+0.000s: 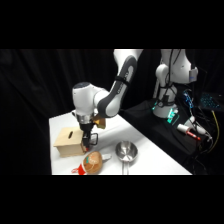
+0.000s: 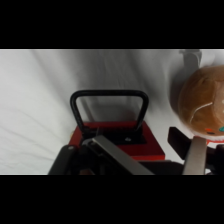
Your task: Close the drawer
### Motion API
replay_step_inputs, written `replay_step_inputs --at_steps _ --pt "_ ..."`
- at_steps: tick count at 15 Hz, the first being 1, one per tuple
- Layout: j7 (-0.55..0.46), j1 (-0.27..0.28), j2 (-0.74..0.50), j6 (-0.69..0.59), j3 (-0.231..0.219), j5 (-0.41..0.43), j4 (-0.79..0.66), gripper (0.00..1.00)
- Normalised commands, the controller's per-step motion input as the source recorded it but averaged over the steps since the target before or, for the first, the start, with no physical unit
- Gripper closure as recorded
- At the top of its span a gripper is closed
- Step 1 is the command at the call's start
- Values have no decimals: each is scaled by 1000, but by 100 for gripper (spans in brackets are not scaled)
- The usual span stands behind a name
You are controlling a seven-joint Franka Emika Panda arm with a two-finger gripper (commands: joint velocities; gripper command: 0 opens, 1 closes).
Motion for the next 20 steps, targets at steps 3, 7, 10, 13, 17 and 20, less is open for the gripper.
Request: replay_step_inputs --at_steps 3,7,10,13,17,20 --pt "-115 16 189 -224 -39 -5 444 0" --pt "-103 16 128 -254 -26 -1 385 0" --pt "-50 67 -92 -434 -63 -68 181 0" --pt "73 140 -314 -541 -131 -180 22 0" --pt "81 76 -410 -456 -45 -131 -54 0" --pt "135 67 -404 -333 -11 -154 -85 0"
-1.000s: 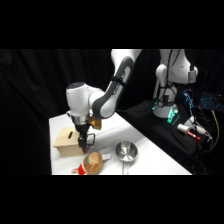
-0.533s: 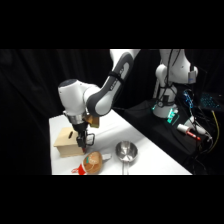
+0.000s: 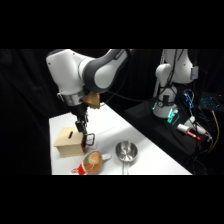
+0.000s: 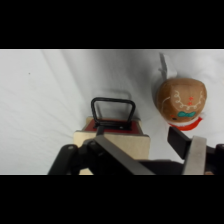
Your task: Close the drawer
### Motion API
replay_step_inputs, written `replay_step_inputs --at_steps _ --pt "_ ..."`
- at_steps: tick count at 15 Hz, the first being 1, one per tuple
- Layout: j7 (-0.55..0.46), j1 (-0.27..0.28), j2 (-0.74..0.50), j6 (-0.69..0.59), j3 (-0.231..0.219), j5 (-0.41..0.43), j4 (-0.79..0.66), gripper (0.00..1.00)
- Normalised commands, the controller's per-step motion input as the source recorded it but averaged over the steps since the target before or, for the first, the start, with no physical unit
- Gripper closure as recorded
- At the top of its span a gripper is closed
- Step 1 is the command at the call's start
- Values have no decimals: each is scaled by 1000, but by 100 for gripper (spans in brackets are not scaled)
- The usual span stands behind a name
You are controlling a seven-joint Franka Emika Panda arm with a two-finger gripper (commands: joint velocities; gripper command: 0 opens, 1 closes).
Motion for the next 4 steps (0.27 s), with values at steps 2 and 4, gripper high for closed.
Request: replay_step_inputs --at_steps 2,4 --pt "147 47 -363 -267 17 -143 -87 0" --pt "116 12 -306 -207 50 -91 -91 0"
